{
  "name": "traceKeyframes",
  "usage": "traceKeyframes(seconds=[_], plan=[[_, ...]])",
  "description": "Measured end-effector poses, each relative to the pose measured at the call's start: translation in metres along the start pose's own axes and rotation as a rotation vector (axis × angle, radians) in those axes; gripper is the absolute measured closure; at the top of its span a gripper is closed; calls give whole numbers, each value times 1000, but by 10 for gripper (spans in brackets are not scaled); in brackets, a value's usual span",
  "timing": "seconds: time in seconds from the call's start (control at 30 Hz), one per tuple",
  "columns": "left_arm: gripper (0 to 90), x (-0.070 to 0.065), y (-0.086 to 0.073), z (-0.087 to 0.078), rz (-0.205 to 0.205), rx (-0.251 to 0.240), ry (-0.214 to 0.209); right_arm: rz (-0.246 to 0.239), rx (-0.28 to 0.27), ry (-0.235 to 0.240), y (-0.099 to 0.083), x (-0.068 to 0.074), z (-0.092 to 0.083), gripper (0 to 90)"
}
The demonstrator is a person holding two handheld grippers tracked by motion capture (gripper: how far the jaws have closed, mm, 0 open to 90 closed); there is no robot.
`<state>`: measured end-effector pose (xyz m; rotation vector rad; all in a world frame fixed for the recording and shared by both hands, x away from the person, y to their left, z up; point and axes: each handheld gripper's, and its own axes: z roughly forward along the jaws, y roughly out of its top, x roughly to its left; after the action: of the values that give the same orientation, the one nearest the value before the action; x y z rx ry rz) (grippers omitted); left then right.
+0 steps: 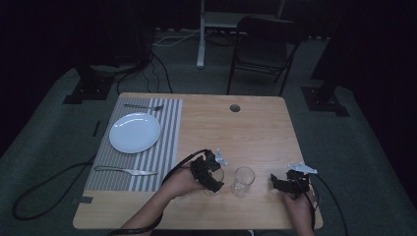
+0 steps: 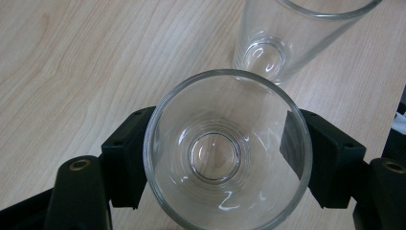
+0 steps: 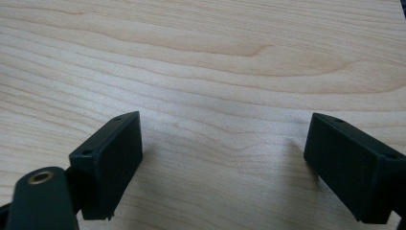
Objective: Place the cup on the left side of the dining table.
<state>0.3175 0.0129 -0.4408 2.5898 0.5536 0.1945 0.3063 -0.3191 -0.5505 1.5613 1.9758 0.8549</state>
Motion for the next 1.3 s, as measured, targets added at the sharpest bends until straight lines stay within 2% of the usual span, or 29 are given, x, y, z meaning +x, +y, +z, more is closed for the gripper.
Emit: traceKeyframes(seconds=[0.13, 0.27, 0.43, 0.7, 0.77, 0.9, 0.93, 1.03, 1.1, 1.17, 1.27, 1.3], plan=[[290, 0, 1, 0, 4, -5, 0, 0, 0, 0, 0, 0, 0, 127], [290, 2, 1, -1, 8, -14, -27, 0, 0, 0, 0, 0, 0, 127], [291, 4, 4, -6, 17, -21, -7, 2, 1, 0, 0, 0, 0, 127], [290, 14, 8, -13, -15, -38, -15, 0, 0, 0, 0, 0, 0, 127], [290, 18, 9, -15, -17, -35, 7, -1, -1, 0, 0, 0, 0, 127], [289, 23, 10, -19, -16, -34, 15, -1, 1, 0, 0, 0, 0, 126], [289, 30, 10, -22, -38, -43, 10, -1, 0, 0, 0, 0, 0, 126], [290, 34, 11, -25, -39, -44, 19, 0, 0, 0, 0, 0, 0, 127], [290, 41, 12, -30, -48, -42, 43, 0, -1, 0, 0, 0, 0, 127], [290, 43, 12, -32, -48, -40, 50, 1, 0, 0, 0, 0, 0, 127], [289, 50, 11, -37, -64, -46, 65, 0, 0, 0, 0, 0, 0, 127], [290, 55, 9, -39, -83, -51, 77, 0, 0, 0, 0, 0, 0, 127]])
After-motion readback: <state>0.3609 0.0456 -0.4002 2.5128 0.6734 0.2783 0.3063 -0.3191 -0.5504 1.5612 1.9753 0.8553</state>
